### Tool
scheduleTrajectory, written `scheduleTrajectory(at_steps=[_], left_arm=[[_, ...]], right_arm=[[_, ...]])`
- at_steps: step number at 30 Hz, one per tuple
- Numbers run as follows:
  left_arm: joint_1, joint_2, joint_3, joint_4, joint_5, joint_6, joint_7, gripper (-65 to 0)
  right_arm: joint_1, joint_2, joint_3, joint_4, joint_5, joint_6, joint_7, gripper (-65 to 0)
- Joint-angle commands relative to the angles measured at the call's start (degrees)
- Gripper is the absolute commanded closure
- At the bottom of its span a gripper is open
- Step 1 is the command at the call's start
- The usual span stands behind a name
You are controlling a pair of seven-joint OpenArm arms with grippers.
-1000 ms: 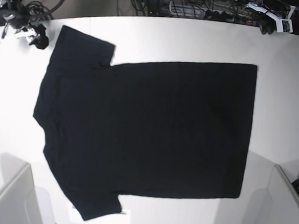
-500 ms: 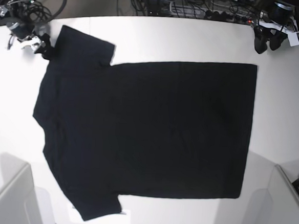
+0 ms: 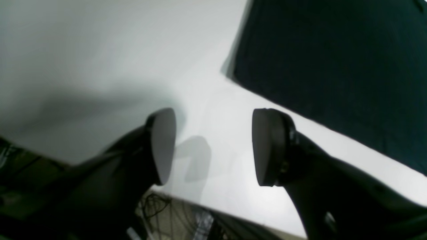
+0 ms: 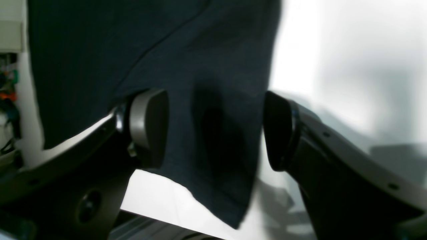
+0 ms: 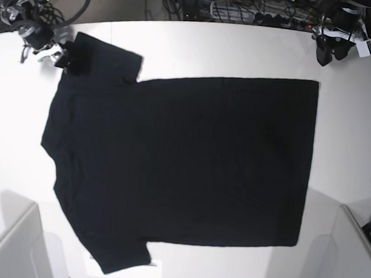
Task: Fold the T-shirt properly
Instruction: 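Grasp the shoulder corner with right gripper, hem corner with left gripper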
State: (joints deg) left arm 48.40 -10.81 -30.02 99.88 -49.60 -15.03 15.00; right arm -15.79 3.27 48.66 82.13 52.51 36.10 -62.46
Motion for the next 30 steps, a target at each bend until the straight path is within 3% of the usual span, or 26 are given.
scheduleTrajectory(at_steps=[1, 3, 6, 9, 12, 15, 16, 26, 30], left_arm=[[0.6, -0.6, -0.4, 0.7, -0.6, -0.3, -1.1, -34.7], [0.3, -0.6, -0.4, 0.7, -1.5, -0.3, -1.1, -34.7], [-1.1, -0.9, -0.5, -1.5, -7.7, -0.3, -0.1, -34.7], [-4.4, -1.9, -1.0, -5.0, -12.2, -0.3, 6.5, -34.7], [-7.7, -2.0, -0.9, -7.6, -12.3, -0.3, 10.4, -34.7], [-10.2, -1.9, -0.9, -8.8, -12.3, -0.3, 11.9, -34.7], [-10.5, -1.9, -0.9, -8.8, -12.3, -0.3, 12.2, -34.7], [-14.7, -1.8, -0.2, -9.4, -12.3, -0.2, 12.3, -34.6], [-17.9, -1.8, -0.5, -12.1, -12.3, -0.2, 17.7, -34.1]], right_arm=[[-1.1, -0.3, -0.4, -0.7, -6.0, -0.8, -4.5, -41.1], [-1.2, -0.3, -0.4, -0.7, -6.0, -0.8, -3.3, -41.1], [-1.2, -0.3, -0.5, -0.7, -6.0, -0.8, -3.1, -41.0], [-1.2, -0.3, -0.5, -0.8, -6.0, -0.8, -3.1, -38.4], [-1.2, -0.3, -0.5, -0.8, -6.0, -0.8, -3.3, -24.3], [-1.2, -0.3, -0.6, -0.8, -6.0, -0.8, -3.5, -2.9], [-1.2, -0.3, -0.6, -0.8, -6.0, -0.8, -3.5, 0.0], [-1.2, 0.0, -4.4, -0.8, -6.1, -0.8, -3.4, 0.0], [-1.2, -0.1, -4.8, -0.8, -6.1, -0.8, -3.5, 0.0]])
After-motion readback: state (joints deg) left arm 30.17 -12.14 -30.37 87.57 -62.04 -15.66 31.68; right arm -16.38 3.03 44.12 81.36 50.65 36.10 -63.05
